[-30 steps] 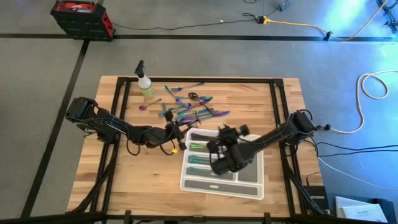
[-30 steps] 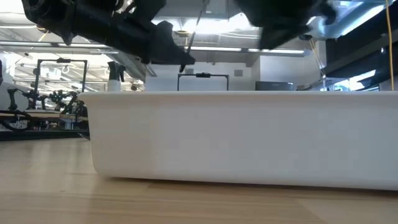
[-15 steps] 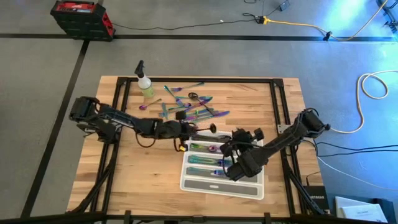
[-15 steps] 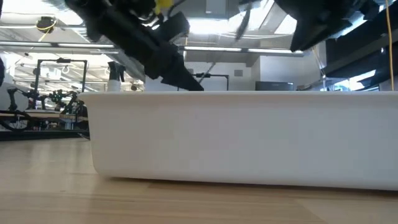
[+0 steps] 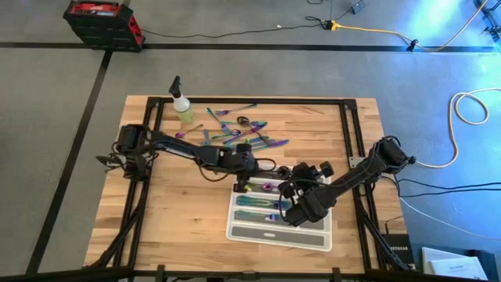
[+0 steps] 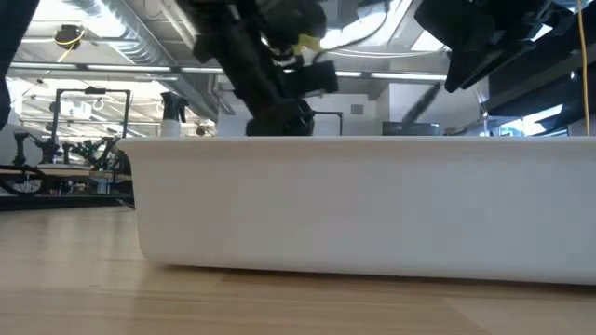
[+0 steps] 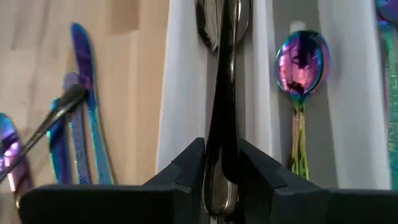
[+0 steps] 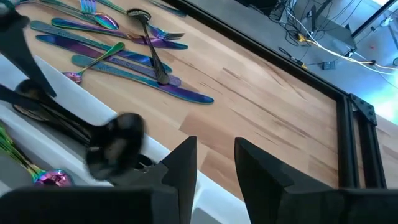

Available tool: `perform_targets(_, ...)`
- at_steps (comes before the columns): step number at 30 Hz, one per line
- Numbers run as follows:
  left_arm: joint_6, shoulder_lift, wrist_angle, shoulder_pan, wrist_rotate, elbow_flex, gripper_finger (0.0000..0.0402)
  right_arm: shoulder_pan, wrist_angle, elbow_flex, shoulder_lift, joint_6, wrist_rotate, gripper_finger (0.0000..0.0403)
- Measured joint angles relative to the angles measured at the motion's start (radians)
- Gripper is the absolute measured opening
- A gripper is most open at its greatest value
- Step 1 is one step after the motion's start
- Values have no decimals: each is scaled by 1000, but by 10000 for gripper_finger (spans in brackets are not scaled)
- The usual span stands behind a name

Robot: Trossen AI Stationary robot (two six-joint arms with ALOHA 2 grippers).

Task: Sort silverware
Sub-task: Put the black spoon into the white silverware tray

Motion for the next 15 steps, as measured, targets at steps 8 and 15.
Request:
perform_targets(8,9,80,-165,40,68,100,56,0,0,0,0,-22,-9,92)
perform_targets(15,24,111,-177,73,132,114,56,-1,0,0,1,-21,11,92)
